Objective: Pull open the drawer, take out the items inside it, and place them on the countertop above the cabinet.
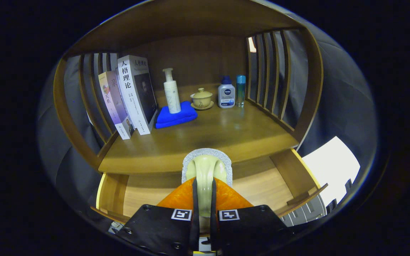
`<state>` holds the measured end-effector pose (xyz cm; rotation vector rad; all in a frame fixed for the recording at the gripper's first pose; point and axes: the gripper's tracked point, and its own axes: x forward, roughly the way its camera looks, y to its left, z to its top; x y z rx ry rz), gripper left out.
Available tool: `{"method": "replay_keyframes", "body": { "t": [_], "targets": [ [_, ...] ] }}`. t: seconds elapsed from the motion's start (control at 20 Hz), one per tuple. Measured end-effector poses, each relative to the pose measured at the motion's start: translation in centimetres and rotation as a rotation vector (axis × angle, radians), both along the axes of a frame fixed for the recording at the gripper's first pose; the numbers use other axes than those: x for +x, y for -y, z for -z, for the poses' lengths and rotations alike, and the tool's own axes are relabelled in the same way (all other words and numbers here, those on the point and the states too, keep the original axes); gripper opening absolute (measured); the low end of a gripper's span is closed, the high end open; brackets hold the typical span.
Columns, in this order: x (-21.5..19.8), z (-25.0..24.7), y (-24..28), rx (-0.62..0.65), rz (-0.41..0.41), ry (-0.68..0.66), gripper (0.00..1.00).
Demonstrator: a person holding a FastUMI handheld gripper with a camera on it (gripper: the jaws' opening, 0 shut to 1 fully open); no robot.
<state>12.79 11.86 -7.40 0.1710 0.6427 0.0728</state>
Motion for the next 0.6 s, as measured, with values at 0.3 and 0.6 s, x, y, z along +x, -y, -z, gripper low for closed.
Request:
{"method": "replay_keyframes", "body": {
  "t": [0.3,0.6],
  "targets": [
    [4.4,-2.6,-0.6,-0.039,-0.057,0.069,0.14],
    [8.8,-3.3,-1.3,-0.041,-0.101,0.08,0.14]
  ]
}}
